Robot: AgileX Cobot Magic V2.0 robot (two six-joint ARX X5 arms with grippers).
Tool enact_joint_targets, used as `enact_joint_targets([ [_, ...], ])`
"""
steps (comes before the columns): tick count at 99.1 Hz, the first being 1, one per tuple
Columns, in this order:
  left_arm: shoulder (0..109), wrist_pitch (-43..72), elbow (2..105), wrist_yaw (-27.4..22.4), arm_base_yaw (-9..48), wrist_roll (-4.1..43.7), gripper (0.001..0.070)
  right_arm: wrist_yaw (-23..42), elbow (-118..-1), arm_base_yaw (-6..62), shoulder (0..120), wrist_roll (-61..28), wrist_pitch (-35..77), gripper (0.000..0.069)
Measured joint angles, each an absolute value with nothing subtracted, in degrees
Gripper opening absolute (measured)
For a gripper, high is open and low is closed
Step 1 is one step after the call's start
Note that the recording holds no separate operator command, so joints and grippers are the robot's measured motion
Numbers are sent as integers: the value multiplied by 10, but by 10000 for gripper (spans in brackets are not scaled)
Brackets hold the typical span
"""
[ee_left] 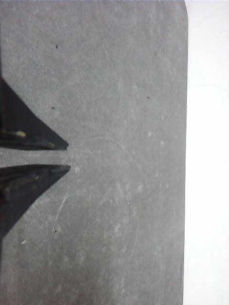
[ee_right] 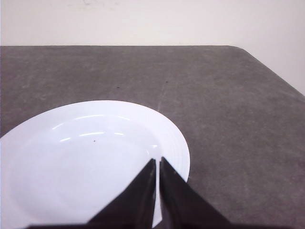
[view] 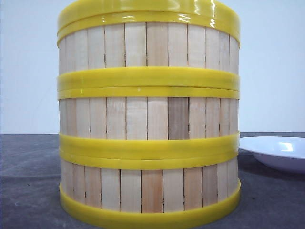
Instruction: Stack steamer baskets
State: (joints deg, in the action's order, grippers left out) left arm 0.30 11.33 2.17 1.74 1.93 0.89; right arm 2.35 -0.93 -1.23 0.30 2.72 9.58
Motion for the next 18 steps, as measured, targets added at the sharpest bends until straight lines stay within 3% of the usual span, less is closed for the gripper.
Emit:
enact_joint_targets([
  [18,3,113,22,17,19,9,27,24,-9,-12,3,27,96,6],
])
